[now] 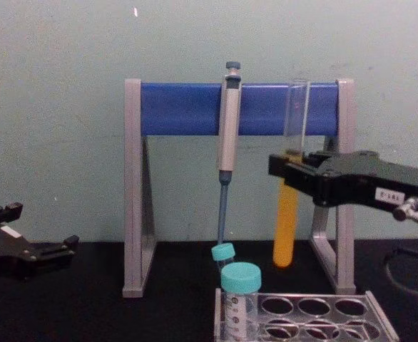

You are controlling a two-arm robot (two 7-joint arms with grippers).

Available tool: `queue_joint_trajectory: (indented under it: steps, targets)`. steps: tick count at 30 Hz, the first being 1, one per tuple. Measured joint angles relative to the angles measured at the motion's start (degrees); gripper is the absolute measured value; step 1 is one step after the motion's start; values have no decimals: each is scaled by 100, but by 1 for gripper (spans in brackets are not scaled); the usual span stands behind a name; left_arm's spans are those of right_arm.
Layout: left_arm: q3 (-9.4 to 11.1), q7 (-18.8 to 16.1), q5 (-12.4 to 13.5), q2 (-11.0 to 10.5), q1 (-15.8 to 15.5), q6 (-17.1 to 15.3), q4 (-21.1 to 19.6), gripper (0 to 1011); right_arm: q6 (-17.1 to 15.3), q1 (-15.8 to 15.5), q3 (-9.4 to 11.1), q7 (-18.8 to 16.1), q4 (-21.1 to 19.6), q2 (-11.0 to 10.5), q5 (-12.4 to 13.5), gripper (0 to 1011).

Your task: Pick up the test tube from the test tube rack, shake it, then place it back into the test tube rack.

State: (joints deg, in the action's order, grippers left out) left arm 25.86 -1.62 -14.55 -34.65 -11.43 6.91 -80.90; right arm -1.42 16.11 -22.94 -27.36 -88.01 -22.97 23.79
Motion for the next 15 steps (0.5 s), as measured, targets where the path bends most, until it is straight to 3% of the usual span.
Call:
queue_joint_trajectory:
  steps: [15]
  targets:
    - [0, 0, 0, 0, 0, 0, 0, 1001, -55, 3, 147, 284, 25, -38, -8, 229]
